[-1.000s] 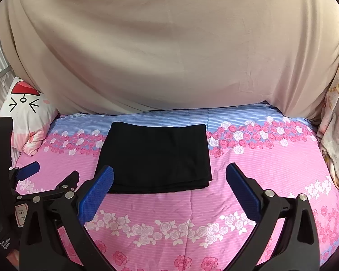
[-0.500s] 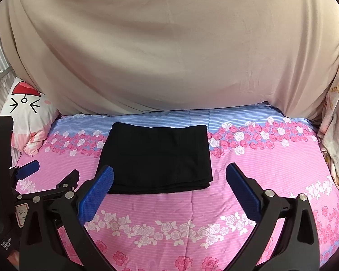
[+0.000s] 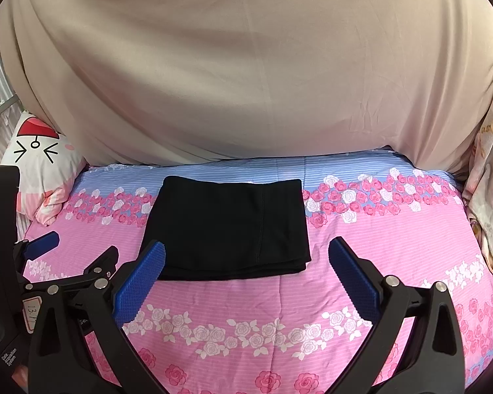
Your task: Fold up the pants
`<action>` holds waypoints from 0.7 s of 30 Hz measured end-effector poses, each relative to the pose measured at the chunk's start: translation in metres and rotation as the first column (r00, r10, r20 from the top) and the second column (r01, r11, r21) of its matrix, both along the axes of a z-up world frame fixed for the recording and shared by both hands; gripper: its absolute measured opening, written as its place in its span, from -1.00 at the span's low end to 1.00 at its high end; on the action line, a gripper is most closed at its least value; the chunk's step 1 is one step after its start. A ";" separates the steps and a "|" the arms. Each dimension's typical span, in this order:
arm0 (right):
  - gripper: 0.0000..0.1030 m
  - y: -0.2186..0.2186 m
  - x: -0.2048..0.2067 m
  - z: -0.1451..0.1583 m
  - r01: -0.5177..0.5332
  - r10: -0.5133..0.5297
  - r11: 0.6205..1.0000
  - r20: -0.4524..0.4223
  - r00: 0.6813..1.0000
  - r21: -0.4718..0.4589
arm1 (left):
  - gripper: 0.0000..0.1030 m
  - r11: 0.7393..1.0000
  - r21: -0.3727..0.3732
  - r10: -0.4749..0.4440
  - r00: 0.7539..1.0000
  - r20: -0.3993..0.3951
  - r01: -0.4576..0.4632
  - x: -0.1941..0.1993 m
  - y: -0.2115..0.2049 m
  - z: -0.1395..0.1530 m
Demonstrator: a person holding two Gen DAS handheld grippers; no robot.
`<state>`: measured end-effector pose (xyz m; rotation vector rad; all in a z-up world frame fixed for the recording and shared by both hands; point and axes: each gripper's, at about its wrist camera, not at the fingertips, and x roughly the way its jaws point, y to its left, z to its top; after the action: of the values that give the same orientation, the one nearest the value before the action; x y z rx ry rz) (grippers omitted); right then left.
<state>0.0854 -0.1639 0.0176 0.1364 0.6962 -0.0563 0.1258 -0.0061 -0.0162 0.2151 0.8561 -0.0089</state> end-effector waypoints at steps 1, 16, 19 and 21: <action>0.90 0.000 0.000 0.000 0.001 -0.001 1.000 0.000 1.000 -0.001 | 0.69 1.000 0.001 0.000 1.000 -0.001 0.000 0.000 0.000 0.000; 0.90 0.004 -0.001 -0.001 -0.011 0.011 1.000 -0.002 1.000 -0.003 | 0.69 1.000 0.005 0.004 1.000 0.000 -0.004 0.000 -0.001 -0.001; 0.90 0.004 -0.001 -0.001 -0.011 0.011 1.000 -0.002 1.000 -0.003 | 0.69 1.000 0.005 0.006 1.000 -0.001 -0.006 -0.001 0.000 -0.002; 0.90 0.005 -0.002 -0.001 -0.010 0.010 1.000 -0.002 1.000 -0.002 | 0.69 1.000 -0.004 0.006 1.000 -0.008 -0.006 -0.002 0.002 -0.003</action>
<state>0.0838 -0.1594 0.0165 0.1307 0.6988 -0.0481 0.1241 -0.0044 -0.0197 0.2088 0.8645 -0.0055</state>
